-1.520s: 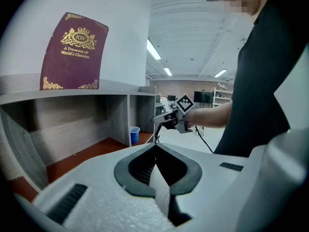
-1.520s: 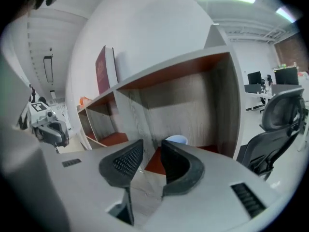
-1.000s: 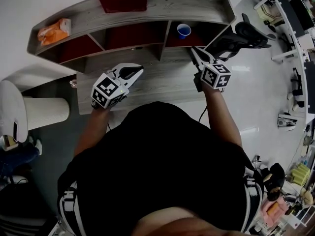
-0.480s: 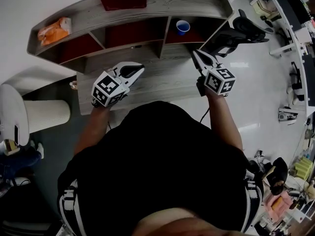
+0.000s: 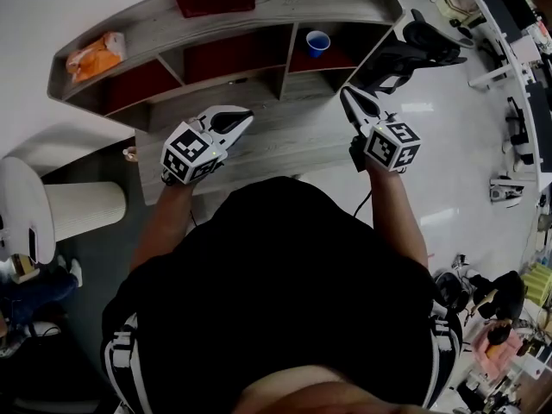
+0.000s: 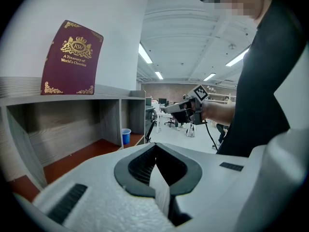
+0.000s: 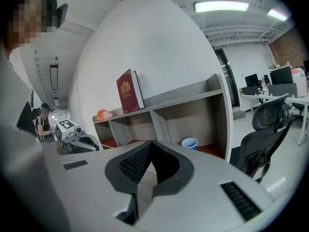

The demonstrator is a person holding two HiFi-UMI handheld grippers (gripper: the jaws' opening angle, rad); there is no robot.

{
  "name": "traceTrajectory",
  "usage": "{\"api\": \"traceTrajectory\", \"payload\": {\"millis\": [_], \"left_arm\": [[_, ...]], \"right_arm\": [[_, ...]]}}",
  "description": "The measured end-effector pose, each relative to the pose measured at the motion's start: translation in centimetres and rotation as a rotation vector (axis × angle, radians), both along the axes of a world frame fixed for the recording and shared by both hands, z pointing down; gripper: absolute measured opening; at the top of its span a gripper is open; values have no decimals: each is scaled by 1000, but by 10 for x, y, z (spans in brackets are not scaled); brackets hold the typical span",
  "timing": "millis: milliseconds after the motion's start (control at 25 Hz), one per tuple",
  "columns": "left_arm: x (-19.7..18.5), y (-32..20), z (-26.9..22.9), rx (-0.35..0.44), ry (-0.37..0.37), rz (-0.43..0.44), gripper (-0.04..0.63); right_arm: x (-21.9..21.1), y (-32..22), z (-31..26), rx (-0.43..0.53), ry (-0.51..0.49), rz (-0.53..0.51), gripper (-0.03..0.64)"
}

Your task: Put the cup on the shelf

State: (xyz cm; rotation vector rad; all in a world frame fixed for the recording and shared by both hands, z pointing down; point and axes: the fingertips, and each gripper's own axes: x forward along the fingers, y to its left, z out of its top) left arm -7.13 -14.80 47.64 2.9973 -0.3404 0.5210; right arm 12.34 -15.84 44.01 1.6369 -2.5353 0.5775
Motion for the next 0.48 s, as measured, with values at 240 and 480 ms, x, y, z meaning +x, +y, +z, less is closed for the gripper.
{"api": "traceTrajectory", "payload": {"millis": [240,480], "left_arm": [[2,4,1,-6,3,28,15],[5,18,4,-19,11,53,15]], "right_arm": [[-3,15,-1,-1,11,18,9],[-3,41,4,-30,25,28,9]]}}
